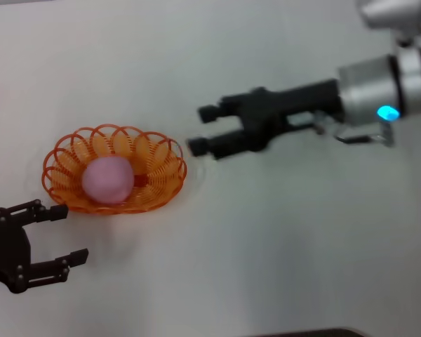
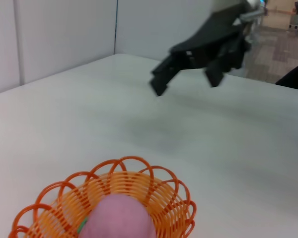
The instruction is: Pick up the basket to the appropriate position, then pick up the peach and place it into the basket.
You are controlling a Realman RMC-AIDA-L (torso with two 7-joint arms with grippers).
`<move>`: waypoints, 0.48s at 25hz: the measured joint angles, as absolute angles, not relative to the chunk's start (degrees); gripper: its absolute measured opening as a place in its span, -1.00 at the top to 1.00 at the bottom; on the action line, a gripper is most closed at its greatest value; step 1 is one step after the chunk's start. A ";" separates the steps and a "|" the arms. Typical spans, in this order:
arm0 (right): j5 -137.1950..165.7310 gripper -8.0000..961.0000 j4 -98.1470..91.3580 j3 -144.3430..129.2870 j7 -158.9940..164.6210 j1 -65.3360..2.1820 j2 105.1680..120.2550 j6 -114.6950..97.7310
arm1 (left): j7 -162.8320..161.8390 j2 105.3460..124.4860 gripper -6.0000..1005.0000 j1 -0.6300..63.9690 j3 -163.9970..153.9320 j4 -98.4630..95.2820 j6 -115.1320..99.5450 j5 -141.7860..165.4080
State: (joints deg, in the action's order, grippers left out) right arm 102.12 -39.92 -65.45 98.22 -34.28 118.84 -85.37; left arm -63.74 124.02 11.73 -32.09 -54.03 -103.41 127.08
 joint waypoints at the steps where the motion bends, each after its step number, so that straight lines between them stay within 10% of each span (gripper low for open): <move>1: 102.18 -0.79 -39.93 -64.80 96.65 -32.87 118.58 -86.29 | -63.73 124.01 -0.56 11.68 -31.88 -54.01 -103.33 127.08; 12: 102.63 -0.79 -39.44 -56.79 76.91 -18.90 117.30 -92.83 | -63.84 124.01 -0.56 11.62 -31.69 -53.96 -103.43 127.09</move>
